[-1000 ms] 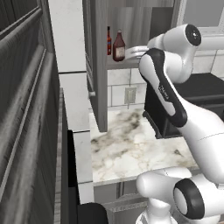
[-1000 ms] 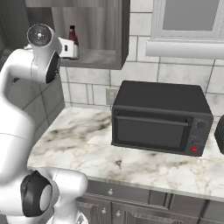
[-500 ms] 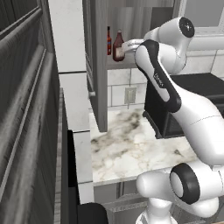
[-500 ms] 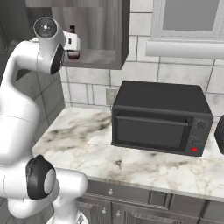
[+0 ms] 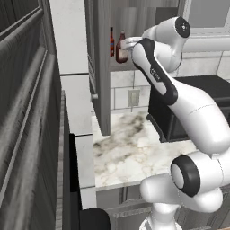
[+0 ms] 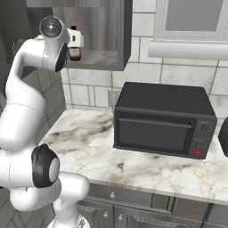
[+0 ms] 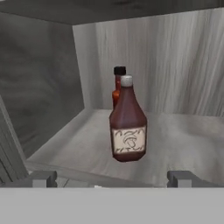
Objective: Take 2 condiments from the cabinet and move them on the counter near the stove.Make sure the condiments are lined up with each other, next to each other.
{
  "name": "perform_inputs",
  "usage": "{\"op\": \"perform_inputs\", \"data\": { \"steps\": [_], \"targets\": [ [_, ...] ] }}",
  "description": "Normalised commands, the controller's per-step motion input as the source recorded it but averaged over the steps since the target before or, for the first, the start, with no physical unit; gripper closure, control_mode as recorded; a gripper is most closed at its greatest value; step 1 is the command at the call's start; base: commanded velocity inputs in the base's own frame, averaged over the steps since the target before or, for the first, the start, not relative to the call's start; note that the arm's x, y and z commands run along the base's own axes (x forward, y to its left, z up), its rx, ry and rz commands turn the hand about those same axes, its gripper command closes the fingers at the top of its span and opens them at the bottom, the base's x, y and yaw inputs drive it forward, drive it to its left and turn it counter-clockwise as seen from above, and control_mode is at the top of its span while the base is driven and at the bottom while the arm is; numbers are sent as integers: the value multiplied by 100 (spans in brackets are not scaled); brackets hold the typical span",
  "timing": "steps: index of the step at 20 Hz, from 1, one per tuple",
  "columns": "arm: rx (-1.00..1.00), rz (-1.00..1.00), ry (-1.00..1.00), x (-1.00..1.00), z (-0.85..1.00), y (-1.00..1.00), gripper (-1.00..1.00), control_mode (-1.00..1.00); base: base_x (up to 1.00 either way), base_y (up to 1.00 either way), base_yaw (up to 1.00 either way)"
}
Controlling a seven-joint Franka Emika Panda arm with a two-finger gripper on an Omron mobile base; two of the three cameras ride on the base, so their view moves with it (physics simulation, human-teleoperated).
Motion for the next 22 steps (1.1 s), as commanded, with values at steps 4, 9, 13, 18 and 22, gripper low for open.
{"op": "perform_inputs", "data": {
  "steps": [4,9,13,18,22],
  "targets": [
    [0,0,0,37,0,7,-100,-100,0,0,0],
    [0,0,0,38,0,2,-100,-100,0,0,0],
    [0,0,0,37,0,1,-100,-100,0,0,0],
    [0,0,0,35,0,0,-100,-100,0,0,0],
    [0,0,0,34,0,8,-100,-100,0,0,0]
  ]
}}
